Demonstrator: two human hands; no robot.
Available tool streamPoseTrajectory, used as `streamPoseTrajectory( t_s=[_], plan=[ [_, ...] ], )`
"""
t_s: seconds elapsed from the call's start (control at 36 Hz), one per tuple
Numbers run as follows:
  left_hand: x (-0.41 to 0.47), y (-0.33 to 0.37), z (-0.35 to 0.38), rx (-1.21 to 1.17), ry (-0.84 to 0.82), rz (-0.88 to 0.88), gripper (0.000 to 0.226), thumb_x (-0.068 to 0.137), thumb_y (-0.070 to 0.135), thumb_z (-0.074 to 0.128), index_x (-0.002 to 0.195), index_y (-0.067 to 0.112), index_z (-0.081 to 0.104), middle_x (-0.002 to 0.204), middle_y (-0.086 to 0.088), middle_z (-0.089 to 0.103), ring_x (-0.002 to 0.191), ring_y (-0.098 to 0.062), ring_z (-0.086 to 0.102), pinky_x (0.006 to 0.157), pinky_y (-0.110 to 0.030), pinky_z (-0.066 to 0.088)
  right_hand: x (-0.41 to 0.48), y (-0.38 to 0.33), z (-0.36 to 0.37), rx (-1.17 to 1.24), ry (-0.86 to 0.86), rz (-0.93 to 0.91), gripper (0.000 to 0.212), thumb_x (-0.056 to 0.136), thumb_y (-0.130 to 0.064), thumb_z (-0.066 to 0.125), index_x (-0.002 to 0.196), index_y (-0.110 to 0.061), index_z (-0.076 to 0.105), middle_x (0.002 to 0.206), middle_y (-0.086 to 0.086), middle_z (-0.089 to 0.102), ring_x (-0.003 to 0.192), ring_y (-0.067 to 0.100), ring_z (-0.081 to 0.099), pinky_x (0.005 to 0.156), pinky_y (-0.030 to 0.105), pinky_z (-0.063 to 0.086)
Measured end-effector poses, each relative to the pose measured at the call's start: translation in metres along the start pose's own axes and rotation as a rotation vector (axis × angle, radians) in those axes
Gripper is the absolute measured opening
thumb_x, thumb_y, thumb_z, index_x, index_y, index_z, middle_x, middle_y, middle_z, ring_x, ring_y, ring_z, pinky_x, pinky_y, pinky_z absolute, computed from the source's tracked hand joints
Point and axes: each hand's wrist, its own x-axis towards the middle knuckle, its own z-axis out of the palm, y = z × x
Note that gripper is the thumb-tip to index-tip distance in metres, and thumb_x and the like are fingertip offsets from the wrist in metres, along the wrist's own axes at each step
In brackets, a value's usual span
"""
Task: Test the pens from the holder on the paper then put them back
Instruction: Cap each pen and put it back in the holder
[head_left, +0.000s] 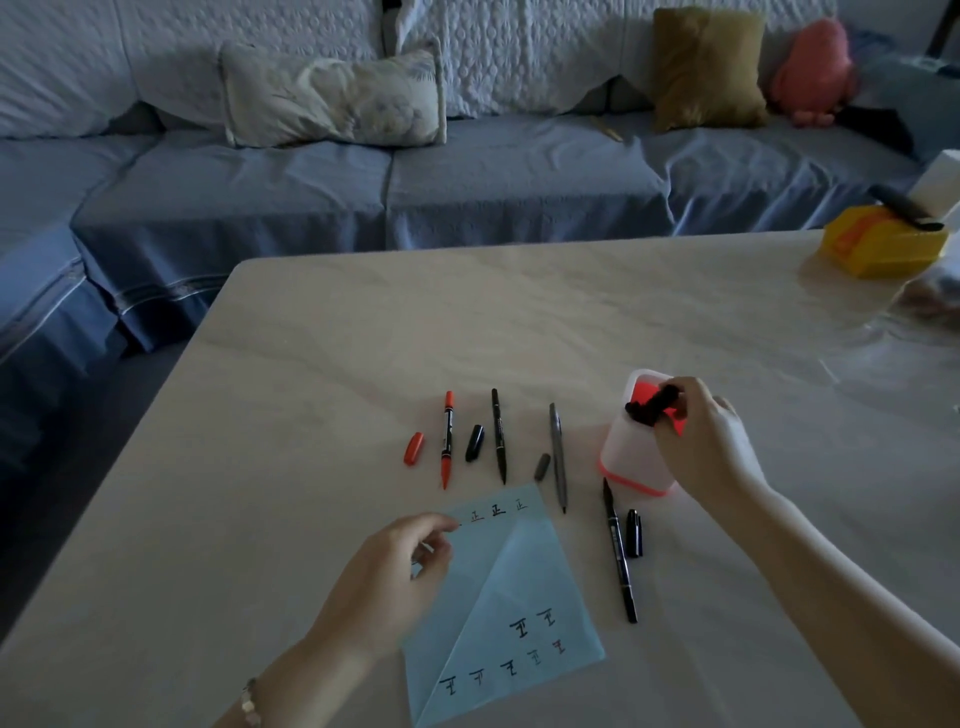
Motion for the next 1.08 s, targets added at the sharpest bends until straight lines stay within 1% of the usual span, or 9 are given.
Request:
streamPoseTrajectory(
  t_s=[0.14, 0.25, 0.33, 0.44, 0.56, 0.75, 0.89, 0.94, 1.08],
  plan=[
    [0.003, -0.004, 0.0, 0.015, -0.003, -0.005, 0.023, 0.093, 0.022, 0.049, 0.112, 0.027, 0.062, 0.093, 0.019, 0.061, 0.086, 0.003, 0.057, 0.068, -0.004, 0.042, -0.012, -0.004, -0.013, -0.083, 0.034, -0.084, 0.037, 0.084, -0.006, 0.05, 0.121, -0.012, 0.055, 0.115, 0.011, 0.06, 0.112, 0.028, 0.047, 0.078, 0.027, 0.035],
    [0.01, -0.011, 0.001, 0.079, -0.009, 0.016, 0.025, 0.093, 0.019, 0.05, 0.115, 0.024, 0.061, 0.088, 0.019, 0.058, 0.08, 0.004, 0.056, 0.067, -0.004, 0.041, -0.037, -0.027, -0.018, -0.067, 0.135, -0.299, 0.024, 0.083, -0.005, 0.057, 0.105, -0.012, 0.064, 0.093, -0.008, 0.058, 0.103, 0.023, 0.052, 0.08, 0.018, 0.031],
    [0.013, -0.019, -0.001, 0.104, -0.025, 0.0, 0.026, 0.094, 0.019, 0.049, 0.117, 0.022, 0.06, 0.091, 0.013, 0.06, 0.081, 0.001, 0.056, 0.069, -0.005, 0.04, -0.048, -0.047, 0.002, -0.005, -0.005, -0.361, 0.017, 0.084, -0.01, 0.058, 0.098, -0.013, 0.067, 0.083, -0.02, 0.053, 0.087, 0.018, 0.059, 0.076, 0.024, 0.044],
    [0.011, -0.033, -0.008, 0.157, -0.007, -0.023, 0.027, 0.095, 0.019, 0.046, 0.118, 0.021, 0.059, 0.089, 0.014, 0.057, 0.077, 0.004, 0.053, 0.065, -0.003, 0.039, -0.041, -0.07, 0.058, -0.107, -0.29, -0.28, 0.016, 0.084, -0.017, 0.052, 0.086, -0.011, 0.067, 0.076, 0.001, 0.066, 0.07, 0.022, 0.06, 0.066, 0.028, 0.05],
    [0.006, -0.046, -0.018, 0.175, 0.019, -0.072, 0.027, 0.095, 0.022, 0.043, 0.117, 0.026, 0.058, 0.092, 0.015, 0.056, 0.079, 0.003, 0.053, 0.068, -0.006, 0.039, -0.022, -0.096, 0.111, -0.202, -0.445, -0.155, 0.028, 0.083, -0.011, 0.046, 0.055, -0.007, 0.043, 0.054, 0.007, 0.042, 0.049, 0.022, 0.035, 0.046, 0.024, 0.03],
    [0.007, -0.07, -0.039, 0.192, 0.099, -0.133, 0.023, 0.092, 0.021, 0.048, 0.109, 0.025, 0.063, 0.086, 0.016, 0.055, 0.073, 0.002, 0.053, 0.072, -0.015, 0.041, 0.011, -0.123, 0.166, -0.326, -0.494, -0.071, 0.021, 0.09, -0.008, 0.043, 0.1, -0.001, 0.06, 0.101, 0.016, 0.063, 0.1, 0.033, 0.06, 0.069, 0.029, 0.04],
    [0.02, -0.08, -0.044, 0.18, 0.103, -0.166, 0.022, 0.09, 0.021, 0.051, 0.109, 0.023, 0.063, 0.087, 0.013, 0.057, 0.08, -0.006, 0.056, 0.078, -0.02, 0.044, 0.014, -0.123, 0.174, -0.356, -0.535, 0.007, 0.029, 0.09, -0.007, 0.037, 0.11, 0.001, 0.056, 0.103, 0.014, 0.063, 0.096, 0.031, 0.061, 0.07, 0.031, 0.046],
    [0.029, -0.08, -0.042, 0.186, 0.109, -0.171, 0.023, 0.09, 0.022, 0.05, 0.109, 0.025, 0.062, 0.09, 0.012, 0.059, 0.083, -0.007, 0.058, 0.082, -0.022, 0.045, 0.015, -0.123, 0.174, -0.386, -0.541, 0.0, 0.024, 0.088, -0.008, 0.039, 0.103, 0.001, 0.057, 0.099, 0.016, 0.063, 0.085, 0.029, 0.061, 0.066, 0.03, 0.051],
    [0.059, -0.067, -0.035, 0.198, 0.076, -0.22, 0.028, 0.09, 0.026, 0.047, 0.115, 0.027, 0.057, 0.102, 0.01, 0.059, 0.095, -0.009, 0.056, 0.086, -0.024, 0.043, 0.016, -0.116, 0.161, -0.342, -0.553, -0.02, 0.03, 0.083, -0.016, 0.051, 0.057, -0.01, 0.036, 0.056, 0.002, 0.04, 0.049, 0.015, 0.038, 0.042, 0.021, 0.026]
  ],
)
